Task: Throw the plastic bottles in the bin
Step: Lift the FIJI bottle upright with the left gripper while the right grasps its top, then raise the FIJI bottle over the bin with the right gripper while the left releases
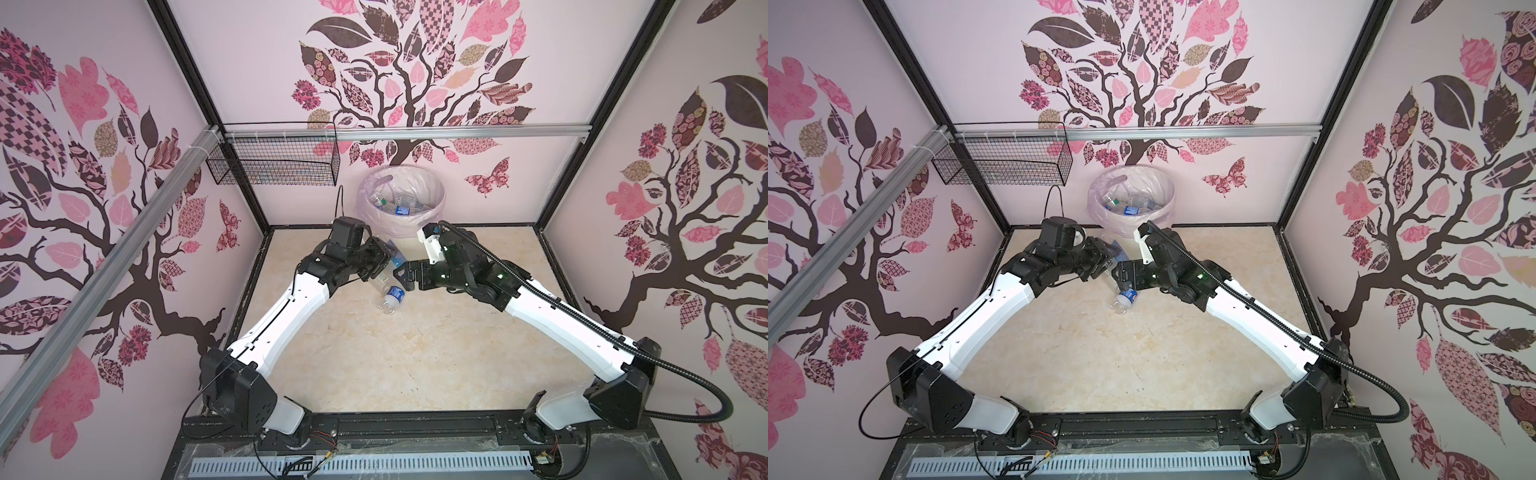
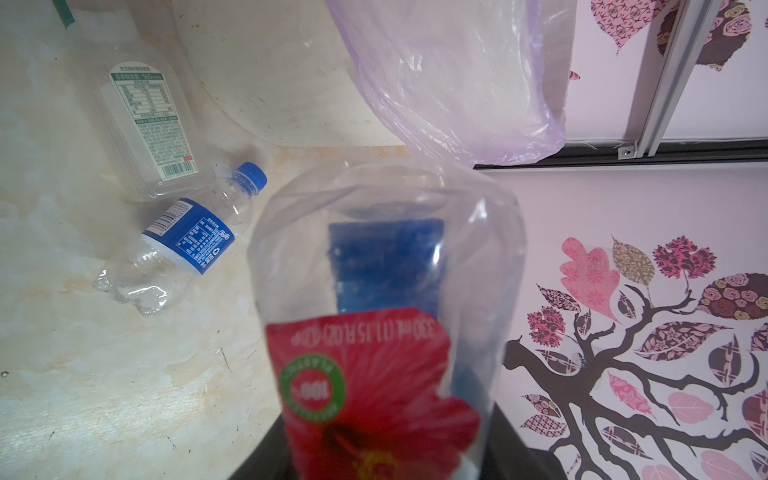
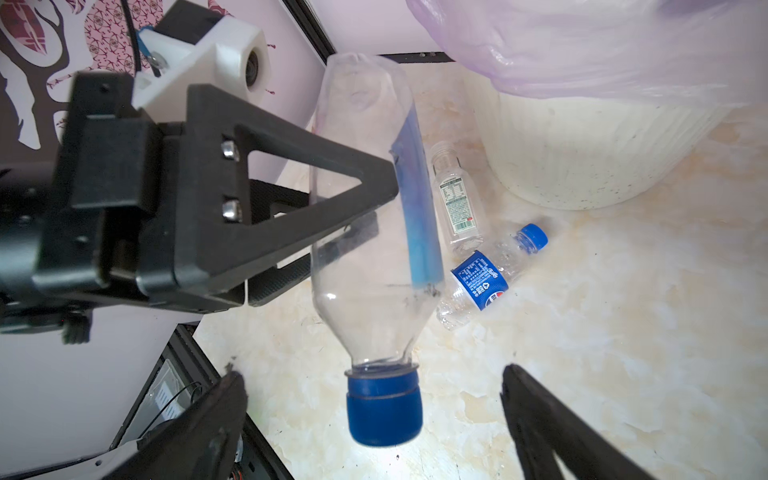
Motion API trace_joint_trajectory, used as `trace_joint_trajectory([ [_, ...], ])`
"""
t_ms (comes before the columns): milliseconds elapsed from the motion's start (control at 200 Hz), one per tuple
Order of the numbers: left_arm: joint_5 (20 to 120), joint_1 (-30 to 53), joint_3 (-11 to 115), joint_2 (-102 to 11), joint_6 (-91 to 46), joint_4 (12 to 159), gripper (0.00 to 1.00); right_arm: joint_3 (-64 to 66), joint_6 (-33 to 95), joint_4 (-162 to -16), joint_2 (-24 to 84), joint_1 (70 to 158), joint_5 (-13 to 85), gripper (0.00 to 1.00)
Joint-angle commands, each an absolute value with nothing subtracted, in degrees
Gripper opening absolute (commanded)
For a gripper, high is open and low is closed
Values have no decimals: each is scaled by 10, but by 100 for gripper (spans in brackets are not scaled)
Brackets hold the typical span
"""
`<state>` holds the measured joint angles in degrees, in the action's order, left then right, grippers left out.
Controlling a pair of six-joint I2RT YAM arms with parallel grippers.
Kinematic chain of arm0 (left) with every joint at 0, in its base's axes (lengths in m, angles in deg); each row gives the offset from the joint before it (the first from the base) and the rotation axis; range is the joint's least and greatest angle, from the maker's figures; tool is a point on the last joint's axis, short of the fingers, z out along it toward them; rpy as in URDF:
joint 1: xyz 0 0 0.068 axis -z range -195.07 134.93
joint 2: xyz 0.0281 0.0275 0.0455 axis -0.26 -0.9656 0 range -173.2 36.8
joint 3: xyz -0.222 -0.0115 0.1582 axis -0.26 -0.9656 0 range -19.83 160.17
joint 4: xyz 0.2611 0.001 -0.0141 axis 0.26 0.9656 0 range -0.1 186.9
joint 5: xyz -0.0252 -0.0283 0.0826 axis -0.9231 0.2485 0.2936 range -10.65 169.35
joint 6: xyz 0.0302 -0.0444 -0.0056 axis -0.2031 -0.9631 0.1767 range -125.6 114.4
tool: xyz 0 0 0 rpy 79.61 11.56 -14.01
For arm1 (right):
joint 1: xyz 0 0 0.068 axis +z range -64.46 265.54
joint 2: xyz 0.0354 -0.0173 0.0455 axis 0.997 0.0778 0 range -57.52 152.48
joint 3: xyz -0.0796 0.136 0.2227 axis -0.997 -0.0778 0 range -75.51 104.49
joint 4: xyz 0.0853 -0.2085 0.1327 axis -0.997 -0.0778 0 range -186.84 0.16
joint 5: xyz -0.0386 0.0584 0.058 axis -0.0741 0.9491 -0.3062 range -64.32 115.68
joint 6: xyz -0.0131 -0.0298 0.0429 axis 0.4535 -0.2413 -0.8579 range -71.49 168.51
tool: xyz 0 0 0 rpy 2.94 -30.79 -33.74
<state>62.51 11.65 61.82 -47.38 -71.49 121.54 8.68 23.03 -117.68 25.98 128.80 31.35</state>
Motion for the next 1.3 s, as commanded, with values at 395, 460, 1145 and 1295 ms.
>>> trace_joint_trajectory([
  [395, 583, 118, 642, -453, -780, 1166, 48, 109, 194, -1098, 302, 1265, 350, 89],
  [460, 582, 118, 642, -455, -787, 1163, 48, 108, 186, -1088, 307, 1266, 357, 88],
  [1145, 580, 68, 690, -454, -787, 1198, 93, 136, 197, -1110, 314, 1254, 319, 58],
  [1295, 591, 39, 723, -447, -781, 1224, 97, 155, 204, -1121, 313, 1218, 311, 57],
])
